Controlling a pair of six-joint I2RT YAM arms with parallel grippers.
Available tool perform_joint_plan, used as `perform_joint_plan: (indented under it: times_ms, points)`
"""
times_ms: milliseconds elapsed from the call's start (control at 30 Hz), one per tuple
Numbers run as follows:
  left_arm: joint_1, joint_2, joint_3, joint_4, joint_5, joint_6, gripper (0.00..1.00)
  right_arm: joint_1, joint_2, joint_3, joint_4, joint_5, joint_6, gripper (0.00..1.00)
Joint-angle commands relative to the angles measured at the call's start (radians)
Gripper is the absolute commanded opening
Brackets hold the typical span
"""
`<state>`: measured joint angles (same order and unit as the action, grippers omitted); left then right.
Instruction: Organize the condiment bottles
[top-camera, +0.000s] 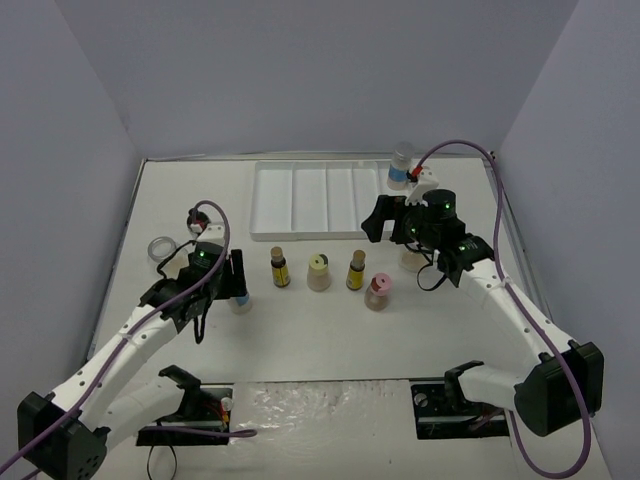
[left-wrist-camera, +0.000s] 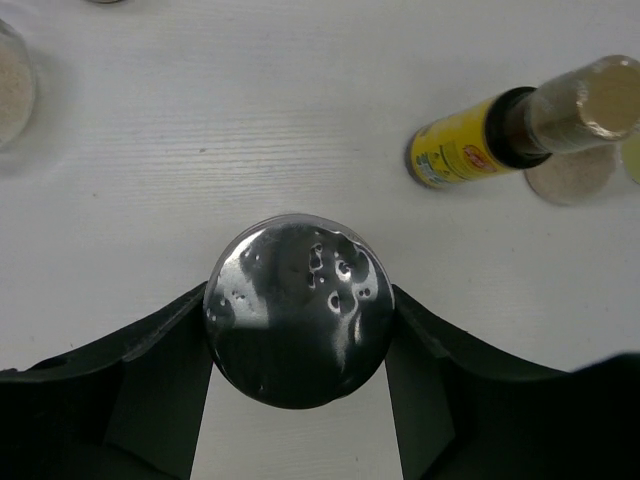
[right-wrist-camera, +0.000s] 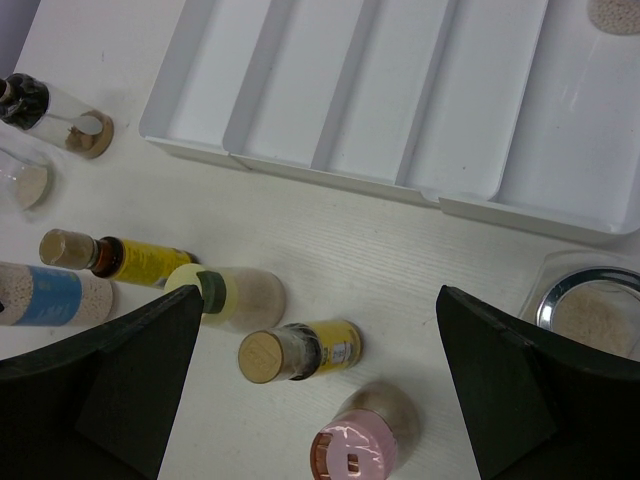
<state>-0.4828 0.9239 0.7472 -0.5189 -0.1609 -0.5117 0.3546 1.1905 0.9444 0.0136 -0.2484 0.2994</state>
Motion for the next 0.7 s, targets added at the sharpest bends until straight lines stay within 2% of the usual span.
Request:
perform_joint_plan:
  times_ms: [0,67,267,467,667]
  points:
    - [-0.062,0.027,0.144,0.05,0.12,0.077,0.0,0.003,-0.066,-0.005,0.059,-0.001,0.008,1.0]
    - [-0.124,0.063,0.181,0.048,0.144,0.087,0.0,0.003,-0.084,-0.01,0.055,0.002,0.006,1.0]
    - [-0.36,0.227,0.278,0.095,0.049,0.099,0.0,0.003,-0.139,-0.013,0.033,0.024,-0.013,1.0]
    - [-0.48,0.41,0.368,0.212,0.044,0.115,0.0,0.004,-0.184,0.007,-0.009,0.068,-0.032,1.0]
    - [-0.538,0.54,0.451,0.27,0.071,0.14,0.0,0.003,-0.229,0.002,-0.064,0.109,-0.034,1.0]
